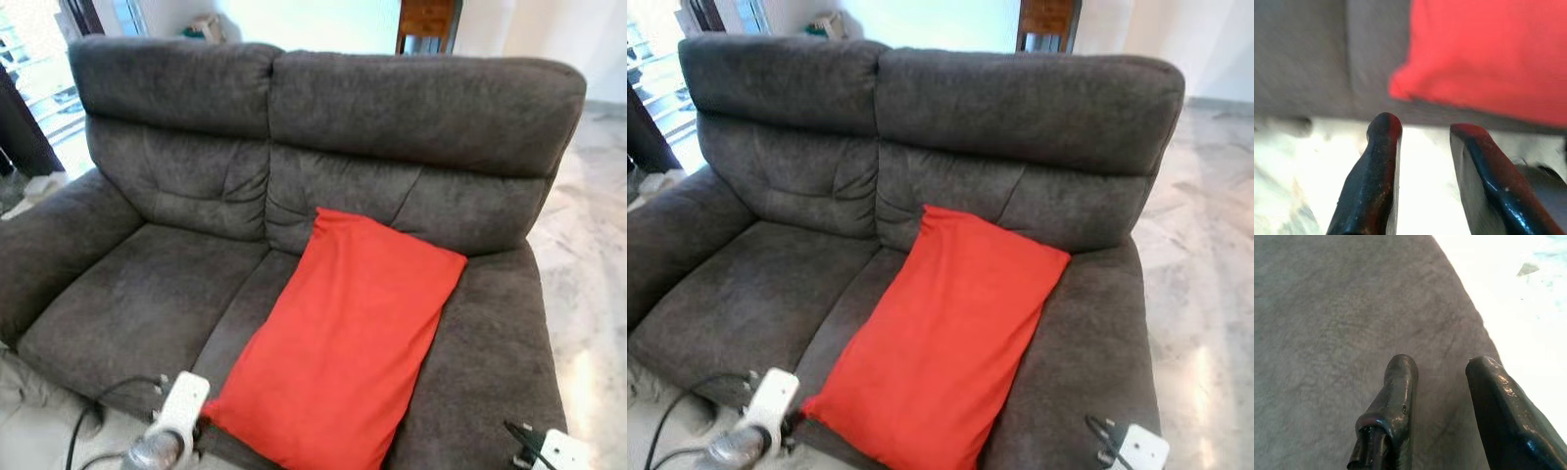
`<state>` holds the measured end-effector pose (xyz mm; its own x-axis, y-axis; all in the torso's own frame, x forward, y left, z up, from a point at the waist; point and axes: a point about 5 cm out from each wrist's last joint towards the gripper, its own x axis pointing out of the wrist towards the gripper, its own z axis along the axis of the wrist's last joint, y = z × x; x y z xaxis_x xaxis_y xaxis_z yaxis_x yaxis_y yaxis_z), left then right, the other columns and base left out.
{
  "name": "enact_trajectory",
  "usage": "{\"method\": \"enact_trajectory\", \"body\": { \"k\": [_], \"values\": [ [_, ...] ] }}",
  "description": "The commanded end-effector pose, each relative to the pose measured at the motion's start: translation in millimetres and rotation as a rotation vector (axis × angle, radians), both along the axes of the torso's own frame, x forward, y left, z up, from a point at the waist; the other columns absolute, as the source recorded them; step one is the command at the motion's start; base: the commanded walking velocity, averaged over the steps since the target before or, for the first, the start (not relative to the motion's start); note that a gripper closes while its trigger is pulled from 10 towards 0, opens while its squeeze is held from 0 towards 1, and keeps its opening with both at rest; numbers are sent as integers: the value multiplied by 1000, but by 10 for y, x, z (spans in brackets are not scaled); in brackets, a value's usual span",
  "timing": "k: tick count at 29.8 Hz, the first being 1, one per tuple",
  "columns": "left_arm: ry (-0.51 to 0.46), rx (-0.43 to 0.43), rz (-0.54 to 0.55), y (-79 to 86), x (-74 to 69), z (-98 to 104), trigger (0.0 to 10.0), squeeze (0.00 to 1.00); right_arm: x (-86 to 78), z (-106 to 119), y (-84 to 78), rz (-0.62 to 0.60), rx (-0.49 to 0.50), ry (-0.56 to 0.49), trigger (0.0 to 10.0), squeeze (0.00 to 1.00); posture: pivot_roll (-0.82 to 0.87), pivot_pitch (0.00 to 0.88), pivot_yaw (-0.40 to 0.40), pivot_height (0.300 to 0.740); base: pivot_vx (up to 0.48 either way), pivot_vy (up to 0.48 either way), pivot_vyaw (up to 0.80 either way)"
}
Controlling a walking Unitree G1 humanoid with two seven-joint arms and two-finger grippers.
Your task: Move the pillow to the sofa from floor
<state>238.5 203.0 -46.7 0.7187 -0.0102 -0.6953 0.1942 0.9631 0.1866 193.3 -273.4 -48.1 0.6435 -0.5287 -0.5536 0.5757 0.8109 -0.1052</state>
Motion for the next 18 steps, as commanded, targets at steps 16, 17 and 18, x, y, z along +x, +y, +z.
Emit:
{"method": "enact_trajectory", "body": {
  "k": [16,17,18],
  "values": [
    [128,4,134,30,-470,-293,10000,0,-132,-204,272,170,117,109,10000,0,99,0,28,740,0,0,0],
    [128,0,142,27,-480,-298,10000,0,-148,-213,269,176,119,118,10000,0,110,0,23,740,0,0,0],
    [127,-7,154,22,-496,-306,10000,0,-171,-224,265,182,124,127,10000,0,115,0,22,740,0,0,0]
  ]
}}
